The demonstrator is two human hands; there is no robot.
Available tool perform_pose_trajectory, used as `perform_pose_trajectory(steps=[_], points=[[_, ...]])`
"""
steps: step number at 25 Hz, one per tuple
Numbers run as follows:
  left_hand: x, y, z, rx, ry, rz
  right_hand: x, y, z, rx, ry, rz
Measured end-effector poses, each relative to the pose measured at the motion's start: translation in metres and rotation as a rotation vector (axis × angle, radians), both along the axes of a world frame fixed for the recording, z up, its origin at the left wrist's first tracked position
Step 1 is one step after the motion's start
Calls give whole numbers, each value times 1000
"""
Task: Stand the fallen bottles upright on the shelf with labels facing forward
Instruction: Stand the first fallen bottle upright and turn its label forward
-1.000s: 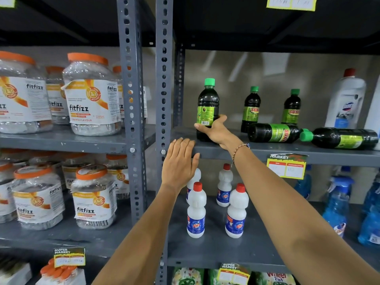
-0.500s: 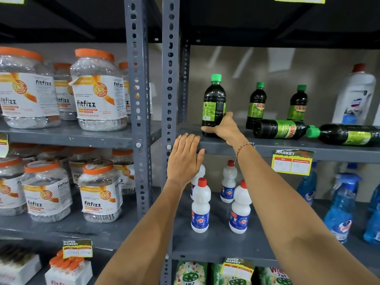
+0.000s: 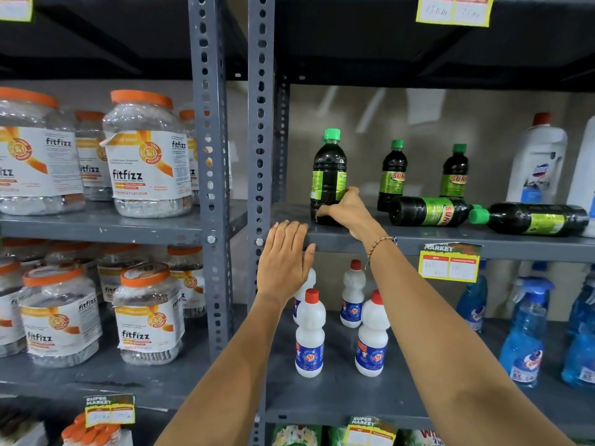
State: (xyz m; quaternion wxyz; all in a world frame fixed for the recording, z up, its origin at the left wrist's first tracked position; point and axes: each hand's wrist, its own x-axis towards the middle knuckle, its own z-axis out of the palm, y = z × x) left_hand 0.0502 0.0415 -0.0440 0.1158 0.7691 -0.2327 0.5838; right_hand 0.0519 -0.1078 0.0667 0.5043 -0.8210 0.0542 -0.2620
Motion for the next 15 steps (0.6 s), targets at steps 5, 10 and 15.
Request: perform_pose_trajectory(steps=[5,10,15], points=[[2,0,0,-10,-5,-7,-1,1,-2,-18,-41,-52],[3,-1,-1,-1,-17,5,-1,3,-1,-57,32,26],[1,0,0,-8,-17,-3,2,3,-1,-72,33,22]])
